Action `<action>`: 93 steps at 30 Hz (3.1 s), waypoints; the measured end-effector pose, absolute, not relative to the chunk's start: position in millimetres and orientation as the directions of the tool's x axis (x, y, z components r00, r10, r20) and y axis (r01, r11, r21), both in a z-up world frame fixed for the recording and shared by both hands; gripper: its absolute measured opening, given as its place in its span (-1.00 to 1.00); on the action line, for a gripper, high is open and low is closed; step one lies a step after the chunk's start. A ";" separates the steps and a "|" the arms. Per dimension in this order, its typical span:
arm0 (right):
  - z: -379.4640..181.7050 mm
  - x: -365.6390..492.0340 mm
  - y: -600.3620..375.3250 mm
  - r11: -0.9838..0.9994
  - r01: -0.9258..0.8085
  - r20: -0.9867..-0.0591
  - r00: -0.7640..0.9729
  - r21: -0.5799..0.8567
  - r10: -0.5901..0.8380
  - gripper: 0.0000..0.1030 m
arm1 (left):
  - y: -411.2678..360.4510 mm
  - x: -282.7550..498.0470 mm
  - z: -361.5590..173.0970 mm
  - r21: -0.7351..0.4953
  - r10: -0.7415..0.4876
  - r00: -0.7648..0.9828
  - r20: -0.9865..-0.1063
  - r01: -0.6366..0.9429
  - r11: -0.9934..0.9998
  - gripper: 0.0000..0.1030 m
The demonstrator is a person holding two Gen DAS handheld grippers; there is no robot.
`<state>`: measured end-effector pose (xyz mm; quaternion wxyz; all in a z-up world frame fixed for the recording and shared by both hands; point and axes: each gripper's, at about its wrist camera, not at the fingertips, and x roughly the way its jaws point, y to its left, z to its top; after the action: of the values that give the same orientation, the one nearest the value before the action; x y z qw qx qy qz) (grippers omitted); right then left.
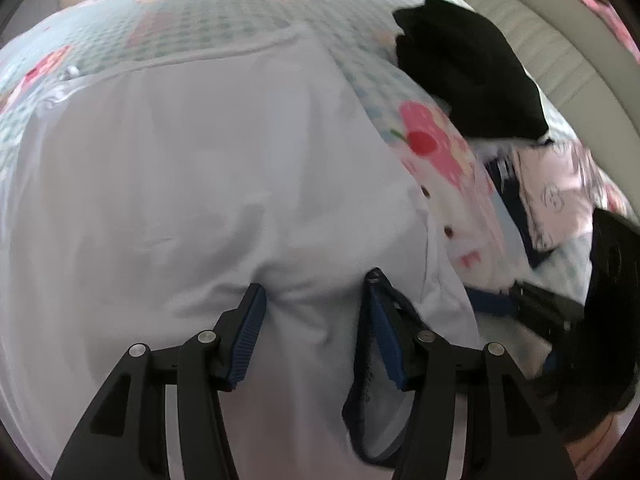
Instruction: Fold clothes
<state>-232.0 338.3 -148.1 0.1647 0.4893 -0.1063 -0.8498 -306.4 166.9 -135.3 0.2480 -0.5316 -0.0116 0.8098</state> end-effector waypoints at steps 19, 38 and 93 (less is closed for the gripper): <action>-152.5 -230.9 344.7 -0.920 0.099 -0.775 -0.509 0.380 -0.375 0.38 | 139.2 -222.7 -123.5 -0.330 0.462 -0.377 -0.803 -0.364 -0.871 0.06; -144.1 -229.0 357.8 -0.857 0.089 -0.721 -0.500 0.508 -0.480 0.36 | 142.9 -222.8 -134.6 -0.292 0.382 -0.436 -0.815 -0.261 -0.920 0.05; -125.2 -87.9 339.5 -0.988 -0.030 -0.821 -0.560 0.153 -0.110 0.32 | 146.4 -161.5 -121.3 -0.241 0.381 -0.415 -0.826 -0.351 -0.905 -0.02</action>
<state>-87.9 339.5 -125.2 0.0227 0.4683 -0.0748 -0.8801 -161.5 146.4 -121.3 0.2175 -0.4951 -0.0153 0.8410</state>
